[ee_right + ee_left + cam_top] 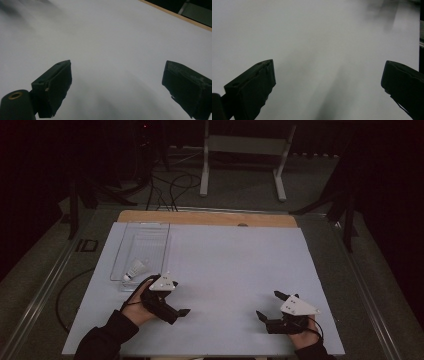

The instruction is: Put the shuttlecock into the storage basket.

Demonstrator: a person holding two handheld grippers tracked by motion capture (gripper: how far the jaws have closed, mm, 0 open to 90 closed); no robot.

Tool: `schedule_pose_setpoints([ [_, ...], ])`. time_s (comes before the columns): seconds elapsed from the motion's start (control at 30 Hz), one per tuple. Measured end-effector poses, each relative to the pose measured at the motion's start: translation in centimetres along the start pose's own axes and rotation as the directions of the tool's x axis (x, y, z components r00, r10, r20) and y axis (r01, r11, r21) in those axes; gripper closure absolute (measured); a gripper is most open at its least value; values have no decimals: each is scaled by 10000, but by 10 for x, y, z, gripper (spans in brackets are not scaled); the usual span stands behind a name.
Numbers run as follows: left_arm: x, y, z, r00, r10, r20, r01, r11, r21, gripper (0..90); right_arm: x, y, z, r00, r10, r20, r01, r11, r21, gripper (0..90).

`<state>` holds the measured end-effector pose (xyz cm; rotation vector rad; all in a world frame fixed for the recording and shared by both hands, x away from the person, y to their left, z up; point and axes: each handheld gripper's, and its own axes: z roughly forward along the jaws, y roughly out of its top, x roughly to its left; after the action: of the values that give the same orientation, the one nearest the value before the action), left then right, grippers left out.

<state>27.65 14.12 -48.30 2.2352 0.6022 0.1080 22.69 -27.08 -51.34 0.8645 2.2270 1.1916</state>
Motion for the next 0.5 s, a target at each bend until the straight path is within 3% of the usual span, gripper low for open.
schedule_pose_setpoints([
  [0.5,1,-28,-12,9979,-550,-342,550,9985,11,1,0,1,-1,10000,-9,50,9,10000,-15,91],
])
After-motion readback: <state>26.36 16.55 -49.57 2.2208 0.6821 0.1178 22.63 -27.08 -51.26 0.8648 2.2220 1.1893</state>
